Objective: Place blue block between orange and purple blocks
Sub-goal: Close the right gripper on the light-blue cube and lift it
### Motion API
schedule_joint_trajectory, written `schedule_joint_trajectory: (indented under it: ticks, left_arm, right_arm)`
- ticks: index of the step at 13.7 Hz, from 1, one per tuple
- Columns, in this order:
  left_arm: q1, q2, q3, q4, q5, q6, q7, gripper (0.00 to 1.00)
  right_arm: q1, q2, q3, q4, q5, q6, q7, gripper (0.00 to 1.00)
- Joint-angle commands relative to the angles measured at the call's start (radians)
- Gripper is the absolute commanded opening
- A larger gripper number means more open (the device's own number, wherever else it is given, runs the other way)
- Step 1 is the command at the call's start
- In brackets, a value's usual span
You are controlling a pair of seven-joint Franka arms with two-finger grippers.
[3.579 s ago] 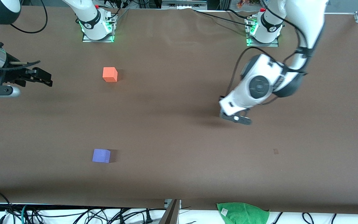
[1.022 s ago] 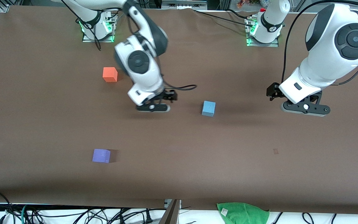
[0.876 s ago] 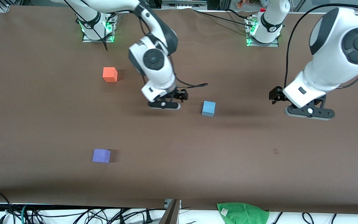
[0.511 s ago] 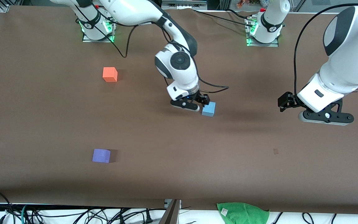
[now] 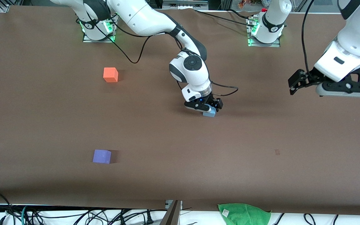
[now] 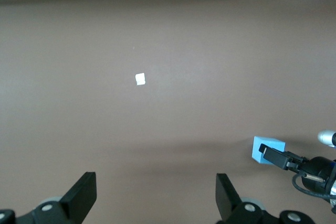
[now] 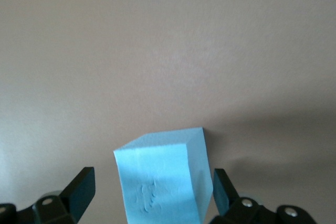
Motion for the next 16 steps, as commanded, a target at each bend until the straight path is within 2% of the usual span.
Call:
schedule_joint_trajectory:
  ticks: [1,3,4,7,9,11,14,16]
  left_arm:
    - [0.009,-0.009,0.004,-0.032,-0.022,0.013,0.015,1.0]
    - [0.013,-0.004,0.004,-0.032,-0.014,0.011,0.012,1.0]
    - [0.026,-0.006,0.004,-0.032,-0.014,0.01,0.007,1.0]
    - [0.031,-0.007,0.002,-0.036,-0.025,-0.025,0.01,1.0]
    - [0.031,0.019,0.002,-0.011,-0.033,-0.03,0.01,1.0]
    - [0.033,0.054,0.001,0.039,-0.031,-0.054,0.012,1.0]
    - [0.034,0.052,-0.001,0.042,-0.031,-0.062,0.01,1.0]
    - [0.034,0.049,-0.003,0.043,-0.031,-0.062,0.012,1.0]
  right_arm:
    - [0.02,0.033,-0.024,0.047,-0.016,0.013,0.028,0.99]
    - [0.026,0.043,-0.032,0.046,-0.017,0.013,0.028,0.97]
    - [0.032,0.047,-0.036,0.046,-0.019,0.013,0.028,0.89]
    - [0.031,0.044,-0.044,0.046,-0.037,0.011,0.014,0.53]
    - [0.026,0.035,-0.046,0.046,-0.037,0.0,0.005,0.36]
    - [0.005,-0.005,-0.047,0.046,-0.037,-0.091,-0.019,0.35]
    - [-0.07,-0.112,-0.039,0.032,-0.017,-0.272,-0.182,0.35]
    - [-0.121,-0.189,-0.038,-0.019,0.012,-0.381,-0.315,0.35]
